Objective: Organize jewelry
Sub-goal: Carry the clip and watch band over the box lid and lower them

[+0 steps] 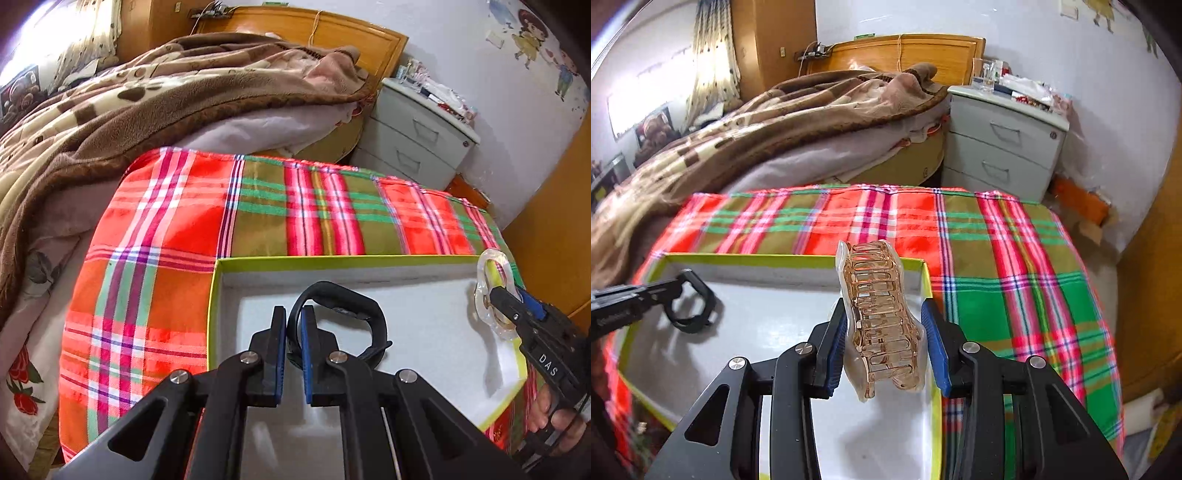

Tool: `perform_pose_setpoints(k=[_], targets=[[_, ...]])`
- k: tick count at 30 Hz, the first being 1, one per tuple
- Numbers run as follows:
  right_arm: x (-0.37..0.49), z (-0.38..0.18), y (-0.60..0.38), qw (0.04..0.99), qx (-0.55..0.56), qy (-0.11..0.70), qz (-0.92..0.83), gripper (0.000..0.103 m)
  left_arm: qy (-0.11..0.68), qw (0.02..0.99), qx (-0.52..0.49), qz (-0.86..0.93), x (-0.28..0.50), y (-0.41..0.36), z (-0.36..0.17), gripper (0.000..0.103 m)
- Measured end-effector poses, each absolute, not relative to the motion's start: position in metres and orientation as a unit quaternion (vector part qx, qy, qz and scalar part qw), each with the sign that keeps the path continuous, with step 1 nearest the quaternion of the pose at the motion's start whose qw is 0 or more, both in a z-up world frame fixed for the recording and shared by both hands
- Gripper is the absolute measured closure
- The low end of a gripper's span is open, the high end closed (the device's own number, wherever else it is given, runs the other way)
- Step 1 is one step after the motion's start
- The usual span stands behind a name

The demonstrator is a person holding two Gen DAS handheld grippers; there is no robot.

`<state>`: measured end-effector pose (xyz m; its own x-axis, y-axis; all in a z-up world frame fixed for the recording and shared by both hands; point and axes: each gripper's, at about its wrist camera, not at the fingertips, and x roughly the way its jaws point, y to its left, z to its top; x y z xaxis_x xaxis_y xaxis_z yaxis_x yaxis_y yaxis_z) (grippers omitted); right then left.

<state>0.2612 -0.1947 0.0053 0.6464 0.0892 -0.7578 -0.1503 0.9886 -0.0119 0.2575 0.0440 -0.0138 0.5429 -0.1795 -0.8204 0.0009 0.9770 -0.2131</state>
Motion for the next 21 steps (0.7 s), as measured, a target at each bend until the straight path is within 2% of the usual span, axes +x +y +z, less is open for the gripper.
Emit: perform_pose_setpoints(k=[10,21], targets=[[0.264,-0.003,-0.180,0.911,-0.094,0.400,0.043,0.063,0.481,0.871,-0.089,-0.046,0.261,0.043,-0.020,0.095],[0.265,-0.004,-0.178,0.912,-0.093,0.396,0.043,0.063,0.480,0.872,-0.085,-0.046,0.263,0.042,-0.020,0.094]])
